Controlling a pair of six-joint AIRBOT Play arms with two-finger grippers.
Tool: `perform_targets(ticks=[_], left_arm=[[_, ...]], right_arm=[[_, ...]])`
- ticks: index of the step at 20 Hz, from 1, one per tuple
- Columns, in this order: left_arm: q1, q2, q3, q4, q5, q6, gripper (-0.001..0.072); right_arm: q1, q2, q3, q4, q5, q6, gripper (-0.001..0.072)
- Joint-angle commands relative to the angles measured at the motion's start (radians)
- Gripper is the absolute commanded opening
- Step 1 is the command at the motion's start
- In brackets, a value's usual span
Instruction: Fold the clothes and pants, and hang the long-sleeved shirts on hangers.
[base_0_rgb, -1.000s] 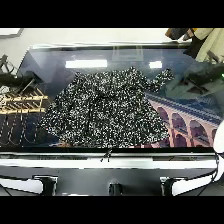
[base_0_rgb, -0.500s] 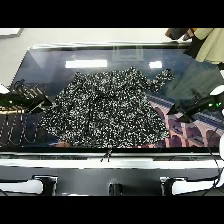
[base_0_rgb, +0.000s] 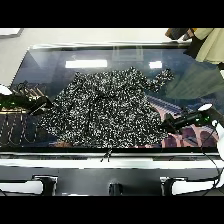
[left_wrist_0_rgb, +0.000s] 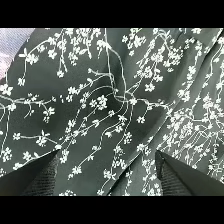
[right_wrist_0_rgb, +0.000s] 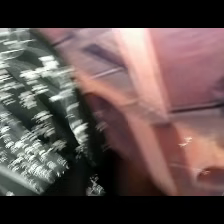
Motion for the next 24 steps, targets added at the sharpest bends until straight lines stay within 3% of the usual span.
perform_targets(ticks=[1, 5, 9, 13, 17, 24], left_arm=[[-0.001, 0.002, 0.000, 0.002, -0.050, 0.000, 0.0676], [-0.001, 0.011, -0.008, 0.105, -0.151, -0.010, 0.0677], [-0.006, 0.023, -0.076, 0.125, -0.154, -0.073, 0.0676], [-0.060, 0.023, -0.138, 0.162, -0.138, -0.072, 0.0676], [-0.101, 0.023, -0.141, 0.245, -0.089, -0.087, 0.0677], [-0.094, 0.009, -0.167, 0.212, -0.003, -0.086, 0.0676]], right_arm=[[0.042, 0.029, -0.021, 0.027, -0.050, -0.001, 0.0024], [0.010, 0.175, 0.062, -0.201, -0.087, 0.172, 0.0023], [-0.008, 0.278, 0.095, -0.362, -0.035, 0.183, 0.0024], [-0.008, 0.312, 0.104, -0.476, -0.029, 0.229, 0.0024], [-0.008, 0.312, 0.116, -0.496, -0.030, 0.242, 0.0024], [-0.008, 0.311, 0.116, -0.466, -0.057, 0.242, 0.0025]])
